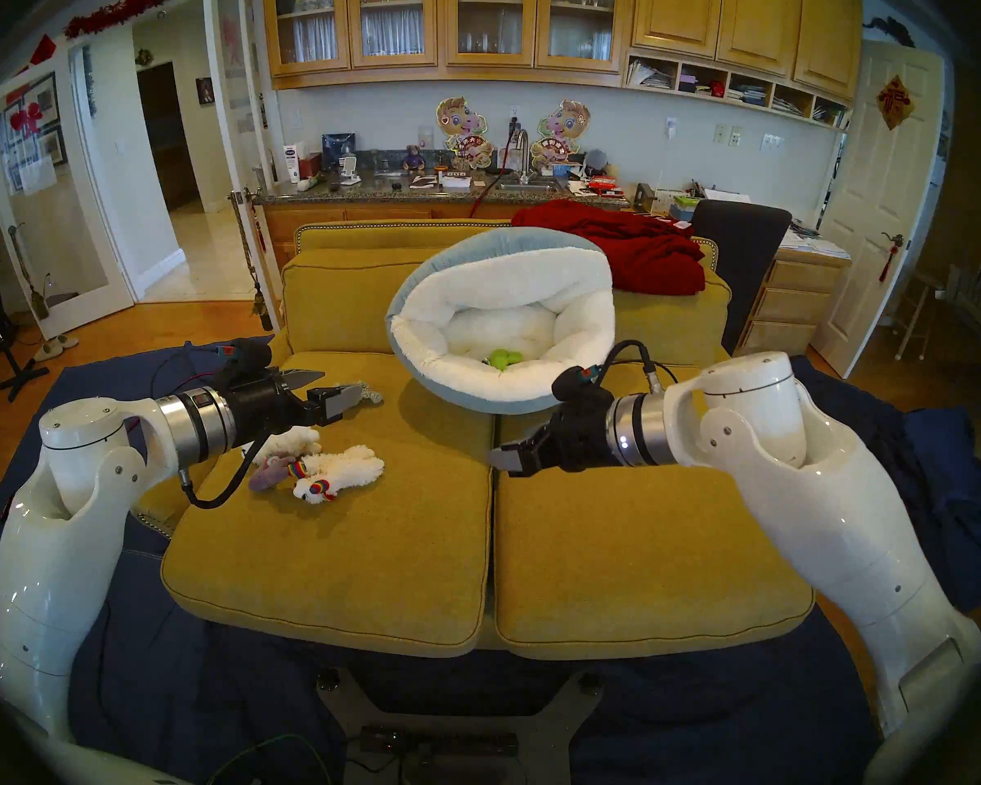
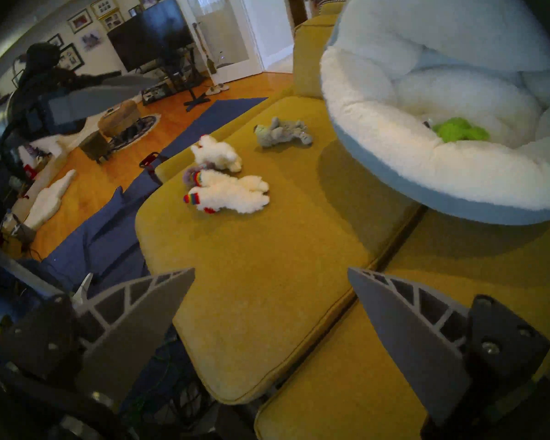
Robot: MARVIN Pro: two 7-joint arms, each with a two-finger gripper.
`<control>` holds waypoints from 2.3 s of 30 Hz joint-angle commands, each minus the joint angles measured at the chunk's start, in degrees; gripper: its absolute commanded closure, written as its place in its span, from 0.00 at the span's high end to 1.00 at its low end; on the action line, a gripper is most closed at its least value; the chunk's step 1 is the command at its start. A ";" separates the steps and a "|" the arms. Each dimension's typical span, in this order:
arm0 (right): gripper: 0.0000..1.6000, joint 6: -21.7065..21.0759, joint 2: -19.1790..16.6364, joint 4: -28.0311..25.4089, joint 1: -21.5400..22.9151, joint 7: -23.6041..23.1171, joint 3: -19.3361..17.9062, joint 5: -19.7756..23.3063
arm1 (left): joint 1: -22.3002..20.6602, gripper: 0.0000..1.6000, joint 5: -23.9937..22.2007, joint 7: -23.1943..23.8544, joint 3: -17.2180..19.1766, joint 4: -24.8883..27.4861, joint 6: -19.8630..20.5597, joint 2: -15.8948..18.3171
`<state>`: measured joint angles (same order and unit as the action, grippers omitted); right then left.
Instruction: Put toys into dog bed
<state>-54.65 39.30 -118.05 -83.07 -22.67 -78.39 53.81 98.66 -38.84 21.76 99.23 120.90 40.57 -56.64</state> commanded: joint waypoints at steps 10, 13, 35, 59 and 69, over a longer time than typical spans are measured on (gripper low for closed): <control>1.00 8.23 -1.92 -6.13 -13.08 4.48 -17.28 2.55 | -2.47 1.00 -0.20 -0.07 0.82 1.94 -1.08 -0.21; 1.00 8.96 -0.76 -6.56 -14.66 5.00 -18.06 2.84 | -2.51 1.00 -0.19 -0.08 0.82 1.96 -1.11 -0.25; 1.00 19.56 5.04 -12.41 -28.29 5.50 -20.76 -3.65 | -2.60 1.00 0.00 -0.10 0.85 2.00 -1.30 -0.54; 1.00 19.78 3.67 -11.89 -28.47 1.41 -18.95 -5.93 | -2.61 1.00 0.07 -0.07 0.87 2.00 -1.29 -0.61; 1.00 19.76 3.65 -11.79 -28.46 1.23 -18.94 -5.96 | -6.55 1.00 2.40 1.71 -3.38 6.73 0.53 3.55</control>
<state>-35.31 42.97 -128.95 -112.44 -21.36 -96.73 47.78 96.53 -37.40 21.96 97.74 122.82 40.15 -56.38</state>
